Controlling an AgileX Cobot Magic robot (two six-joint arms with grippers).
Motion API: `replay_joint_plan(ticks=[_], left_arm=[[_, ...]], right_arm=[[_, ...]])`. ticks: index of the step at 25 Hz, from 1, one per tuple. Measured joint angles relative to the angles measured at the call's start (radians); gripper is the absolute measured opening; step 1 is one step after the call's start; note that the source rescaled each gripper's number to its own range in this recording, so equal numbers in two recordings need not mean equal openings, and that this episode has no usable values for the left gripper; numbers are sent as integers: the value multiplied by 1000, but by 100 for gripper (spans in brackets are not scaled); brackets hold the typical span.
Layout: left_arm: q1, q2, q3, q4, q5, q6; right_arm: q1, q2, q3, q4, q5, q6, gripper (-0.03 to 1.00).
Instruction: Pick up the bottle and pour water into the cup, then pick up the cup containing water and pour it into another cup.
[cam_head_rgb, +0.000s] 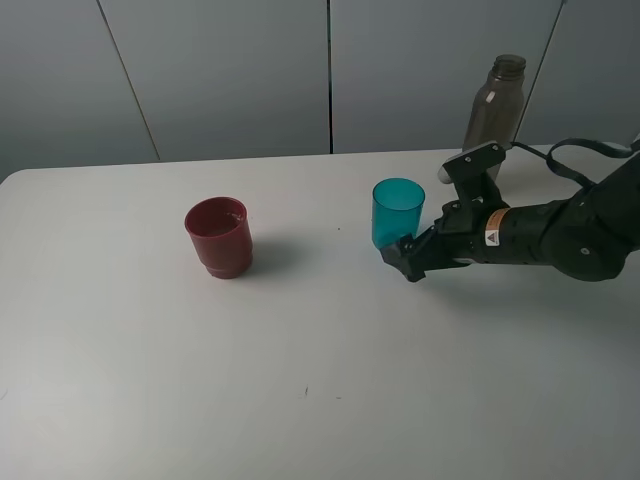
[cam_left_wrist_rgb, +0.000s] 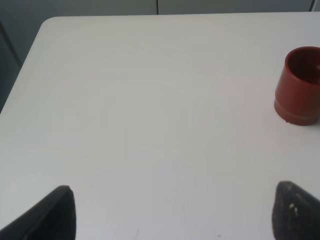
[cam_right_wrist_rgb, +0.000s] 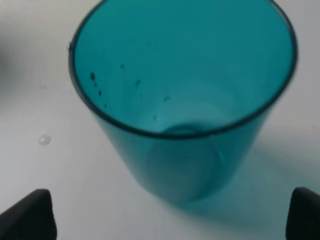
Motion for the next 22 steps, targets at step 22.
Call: replay_joint_plan(ticks=[22], left_arm=[[0,0,0,0,0,-2]], right_arm=[[0,-1269,-132,446,1486,-196,100]])
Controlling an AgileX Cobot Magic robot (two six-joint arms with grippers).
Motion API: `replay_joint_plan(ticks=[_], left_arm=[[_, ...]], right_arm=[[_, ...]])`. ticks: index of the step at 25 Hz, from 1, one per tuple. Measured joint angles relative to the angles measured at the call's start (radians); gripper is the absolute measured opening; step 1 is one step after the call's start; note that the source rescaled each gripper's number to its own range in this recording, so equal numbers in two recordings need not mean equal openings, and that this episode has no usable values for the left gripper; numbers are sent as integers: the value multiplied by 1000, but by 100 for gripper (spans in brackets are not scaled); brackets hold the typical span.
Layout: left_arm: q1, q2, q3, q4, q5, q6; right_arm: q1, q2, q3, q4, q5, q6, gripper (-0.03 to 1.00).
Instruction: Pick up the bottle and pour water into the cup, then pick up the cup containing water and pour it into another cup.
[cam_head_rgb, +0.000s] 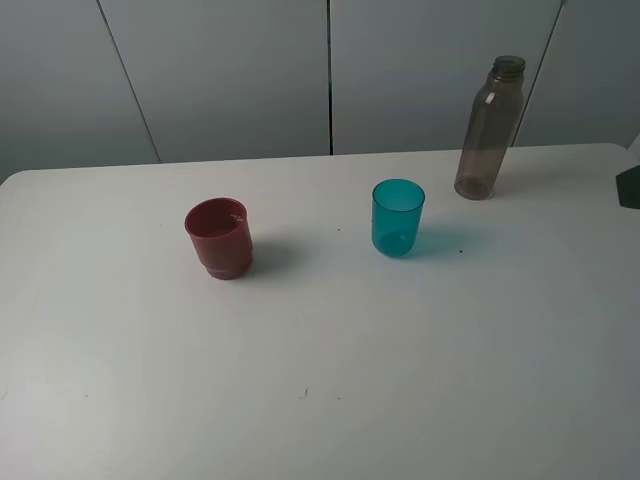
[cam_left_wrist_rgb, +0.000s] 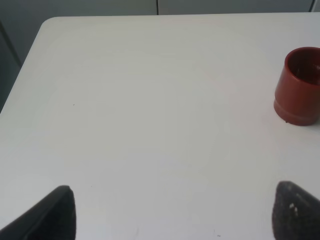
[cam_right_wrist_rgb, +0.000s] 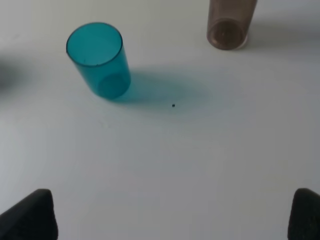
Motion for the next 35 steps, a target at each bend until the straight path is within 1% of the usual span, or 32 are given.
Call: replay_joint_plan(ticks=[2,4,6,7,11,14,17,21,24,26,30,32,35], left_arm=[[0,0,0,0,0,0],[0,0,0,0,0,0],[0,0,0,0,0,0],[0,0,0,0,0,0],[0,0,0,0,0,0],[0,0,0,0,0,0],[0,0,0,0,0,0],[0,0,0,0,0,0],[0,0,0,0,0,0],[0,0,0,0,0,0],[0,0,0,0,0,0],[0,0,0,0,0,0],[0,0,0,0,0,0]], right_arm=[[0,-90,3,0,82,-4,100],[0,-191,25,0,142,-6,100],[0,-286,65,0,183,-6,100],[0,-340,86,2,187,-9,100],[0,-536,128,16,163,-9,100],[0,-610,152,23,160,-12,100],[0,-612,173,32,180,-29,100],[0,-612,196,35,129,-44,100],[0,-614,204,32,114,-45,100],[0,-614,204,22,113,-37,100],[-2,-616,204,-23,112,15,100],[-29,-616,204,-28,110,27,100],[-108,-616,204,-26,110,27,100]])
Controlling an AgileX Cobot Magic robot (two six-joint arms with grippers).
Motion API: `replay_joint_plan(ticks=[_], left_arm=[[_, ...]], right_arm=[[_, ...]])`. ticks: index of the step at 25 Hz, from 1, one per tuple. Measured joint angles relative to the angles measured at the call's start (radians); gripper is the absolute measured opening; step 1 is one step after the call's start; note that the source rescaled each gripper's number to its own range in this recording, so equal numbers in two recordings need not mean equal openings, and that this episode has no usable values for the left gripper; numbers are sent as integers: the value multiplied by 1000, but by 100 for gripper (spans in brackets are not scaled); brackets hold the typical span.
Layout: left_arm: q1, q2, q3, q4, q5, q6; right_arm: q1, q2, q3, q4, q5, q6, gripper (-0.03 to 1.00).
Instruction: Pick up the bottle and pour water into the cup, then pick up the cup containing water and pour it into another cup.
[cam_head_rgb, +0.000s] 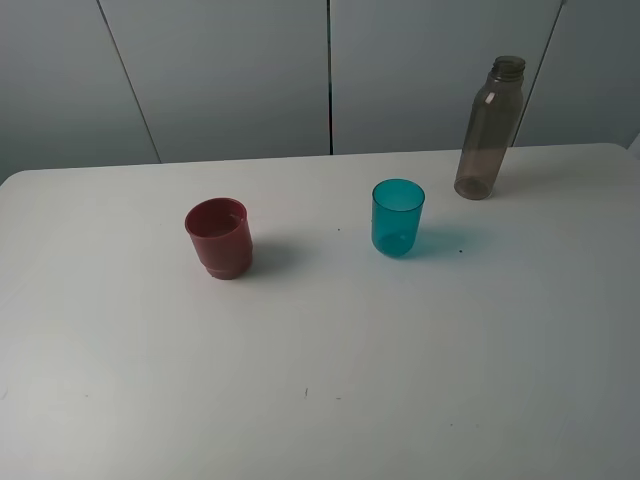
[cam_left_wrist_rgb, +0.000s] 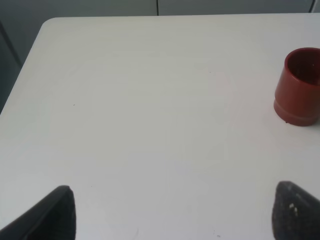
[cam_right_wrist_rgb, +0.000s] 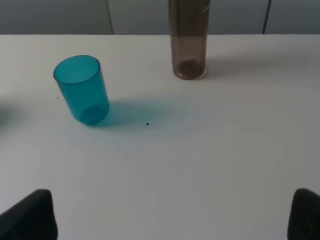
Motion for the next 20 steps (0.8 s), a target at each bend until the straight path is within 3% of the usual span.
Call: replay_joint_plan(ticks=[4,20], left_arm=[[0,0,0,0,0,0],[0,0,0,0,0,0]], right_arm=[[-93,0,0,44,0,-69,100],[-100,0,0,91,0,-104,100]])
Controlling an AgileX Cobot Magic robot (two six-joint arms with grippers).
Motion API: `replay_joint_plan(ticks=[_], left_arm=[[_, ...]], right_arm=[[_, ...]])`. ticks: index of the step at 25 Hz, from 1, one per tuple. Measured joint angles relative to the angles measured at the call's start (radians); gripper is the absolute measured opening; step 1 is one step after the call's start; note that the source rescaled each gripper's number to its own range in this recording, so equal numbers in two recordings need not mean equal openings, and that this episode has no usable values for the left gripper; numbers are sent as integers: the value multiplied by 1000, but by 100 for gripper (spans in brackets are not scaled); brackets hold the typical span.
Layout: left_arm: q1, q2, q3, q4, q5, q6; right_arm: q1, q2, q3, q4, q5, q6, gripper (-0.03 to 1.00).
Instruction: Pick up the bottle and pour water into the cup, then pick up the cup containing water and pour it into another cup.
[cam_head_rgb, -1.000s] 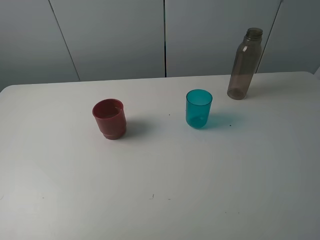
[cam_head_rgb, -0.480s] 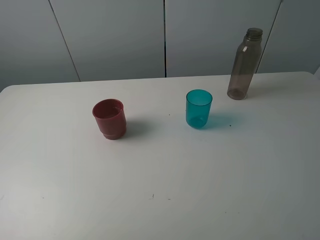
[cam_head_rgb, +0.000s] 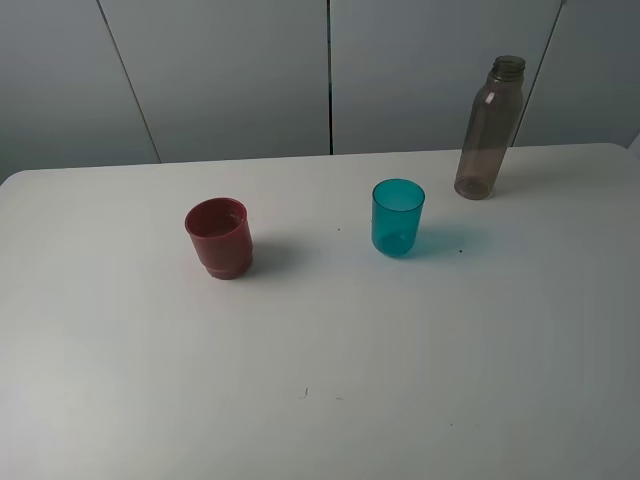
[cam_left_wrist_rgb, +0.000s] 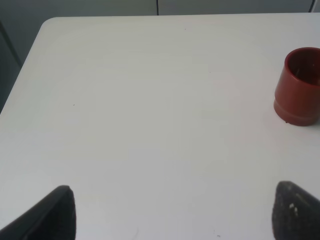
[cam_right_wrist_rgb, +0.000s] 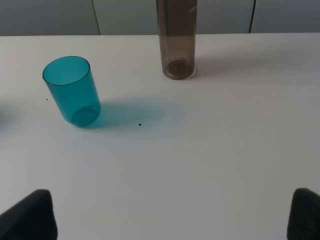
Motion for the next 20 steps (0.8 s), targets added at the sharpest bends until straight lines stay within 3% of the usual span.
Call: replay_joint_plan(ticks=[16,20], left_arm=[[0,0,0,0,0,0],[0,0,0,0,0,0]], right_arm=[[-1,0,0,4,0,0,100],[-46,0,0,6,0,-25,100]])
